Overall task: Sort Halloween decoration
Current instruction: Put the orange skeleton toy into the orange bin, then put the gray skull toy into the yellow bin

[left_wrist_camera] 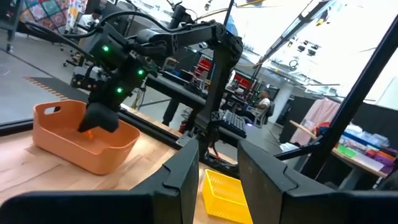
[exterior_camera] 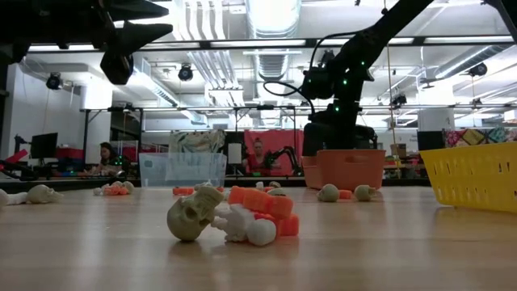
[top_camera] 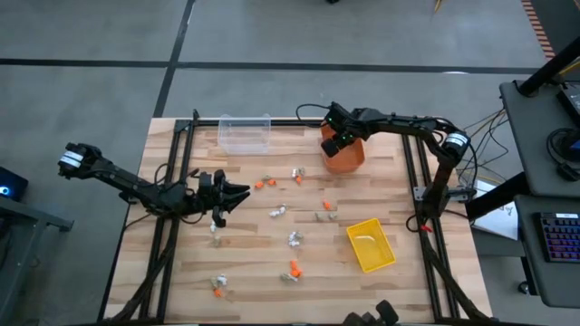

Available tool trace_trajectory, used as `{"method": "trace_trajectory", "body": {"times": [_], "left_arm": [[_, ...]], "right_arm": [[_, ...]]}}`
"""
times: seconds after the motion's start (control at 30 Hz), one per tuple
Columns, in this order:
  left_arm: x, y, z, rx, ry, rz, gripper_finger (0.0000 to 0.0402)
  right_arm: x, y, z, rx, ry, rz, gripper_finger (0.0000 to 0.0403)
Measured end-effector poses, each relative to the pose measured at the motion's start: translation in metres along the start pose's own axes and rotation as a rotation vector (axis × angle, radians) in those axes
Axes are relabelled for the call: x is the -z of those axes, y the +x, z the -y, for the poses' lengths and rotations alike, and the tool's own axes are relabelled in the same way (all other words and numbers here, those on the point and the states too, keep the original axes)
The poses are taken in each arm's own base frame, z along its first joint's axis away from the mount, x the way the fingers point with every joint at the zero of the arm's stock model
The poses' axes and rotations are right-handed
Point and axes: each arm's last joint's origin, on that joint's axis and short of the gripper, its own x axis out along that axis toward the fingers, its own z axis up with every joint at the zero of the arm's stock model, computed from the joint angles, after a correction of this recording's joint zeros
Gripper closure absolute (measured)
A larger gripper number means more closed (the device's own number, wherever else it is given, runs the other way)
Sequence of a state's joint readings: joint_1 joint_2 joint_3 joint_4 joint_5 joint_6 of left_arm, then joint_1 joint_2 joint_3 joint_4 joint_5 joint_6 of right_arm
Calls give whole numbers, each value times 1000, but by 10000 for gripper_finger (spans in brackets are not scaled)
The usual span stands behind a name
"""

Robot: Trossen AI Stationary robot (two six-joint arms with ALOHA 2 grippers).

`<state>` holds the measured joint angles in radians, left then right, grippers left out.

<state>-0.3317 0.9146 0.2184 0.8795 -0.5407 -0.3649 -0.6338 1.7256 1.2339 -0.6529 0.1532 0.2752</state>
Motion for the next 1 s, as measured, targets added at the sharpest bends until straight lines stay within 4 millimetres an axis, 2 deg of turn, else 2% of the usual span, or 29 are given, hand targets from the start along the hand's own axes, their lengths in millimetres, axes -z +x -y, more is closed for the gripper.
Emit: {"method": "trace_trajectory", "body": {"times": [0.17, 0.27, 0.43, 0.57, 0.67, 0.8, 1.0], "left_arm": [[-1, 0, -2, -46, 57, 17, 308], [-1, 0, -3, -104, 105, 35, 308], [-7, 4, 0, -116, 187, 52, 308], [-15, 10, 7, -113, 215, 53, 308], [-21, 15, 13, -114, 217, 24, 308], [-26, 25, 22, -104, 196, -86, 308], [-26, 42, 34, -209, 255, -366, 308]], "right_arm": [[0, -2, 0, -1, -13, 7, 274], [-3, -12, 1, -10, -35, 38, 258], [-2, -44, -7, -45, -62, 127, 250], [10, -81, -25, -108, -112, 218, 259], [30, -110, -47, -180, -176, 282, 268], [67, -144, -76, -279, -261, 421, 280], [133, -170, -104, -495, -376, 584, 296]]}}
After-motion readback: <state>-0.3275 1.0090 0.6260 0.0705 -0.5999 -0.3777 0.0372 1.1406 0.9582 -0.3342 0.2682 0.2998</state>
